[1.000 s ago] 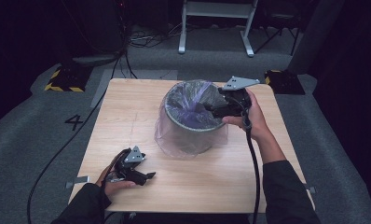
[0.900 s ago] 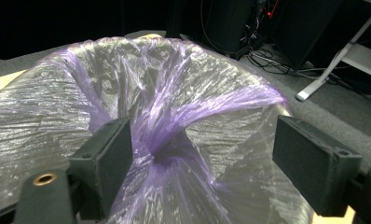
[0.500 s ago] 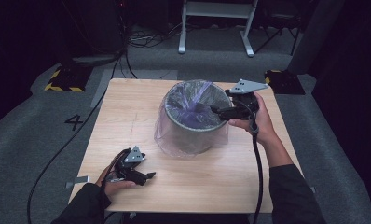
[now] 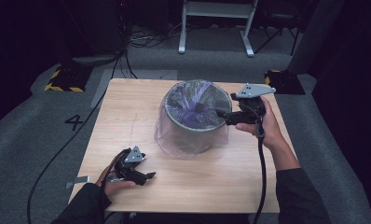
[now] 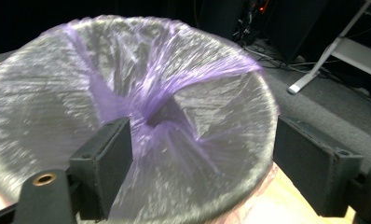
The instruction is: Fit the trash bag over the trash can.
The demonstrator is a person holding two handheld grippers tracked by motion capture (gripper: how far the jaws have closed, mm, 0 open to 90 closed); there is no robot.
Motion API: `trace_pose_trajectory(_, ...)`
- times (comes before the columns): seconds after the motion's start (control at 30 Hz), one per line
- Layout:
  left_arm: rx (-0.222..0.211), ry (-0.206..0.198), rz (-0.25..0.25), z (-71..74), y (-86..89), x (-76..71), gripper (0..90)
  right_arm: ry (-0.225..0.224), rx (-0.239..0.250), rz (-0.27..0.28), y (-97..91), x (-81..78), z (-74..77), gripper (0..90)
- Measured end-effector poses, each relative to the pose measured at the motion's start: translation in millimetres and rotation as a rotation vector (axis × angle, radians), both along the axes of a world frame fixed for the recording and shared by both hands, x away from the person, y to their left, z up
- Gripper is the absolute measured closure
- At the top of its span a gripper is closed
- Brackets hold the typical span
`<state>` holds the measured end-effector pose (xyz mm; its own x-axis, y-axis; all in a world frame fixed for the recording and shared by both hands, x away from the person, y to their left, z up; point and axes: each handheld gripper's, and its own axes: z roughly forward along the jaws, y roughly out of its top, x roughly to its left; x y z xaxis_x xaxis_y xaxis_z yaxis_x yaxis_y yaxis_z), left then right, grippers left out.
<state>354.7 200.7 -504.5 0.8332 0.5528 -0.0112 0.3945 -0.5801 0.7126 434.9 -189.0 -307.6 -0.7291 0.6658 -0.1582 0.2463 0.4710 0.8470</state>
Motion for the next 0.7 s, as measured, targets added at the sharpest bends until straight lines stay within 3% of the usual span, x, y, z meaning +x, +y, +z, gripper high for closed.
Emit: trace_pose_trajectory(0.7,0.000,0.000,0.000,0.0,0.0,0.0,14.5,0.001,-0.054,0.044,-7.9,-24.3,-6.1,17.5)
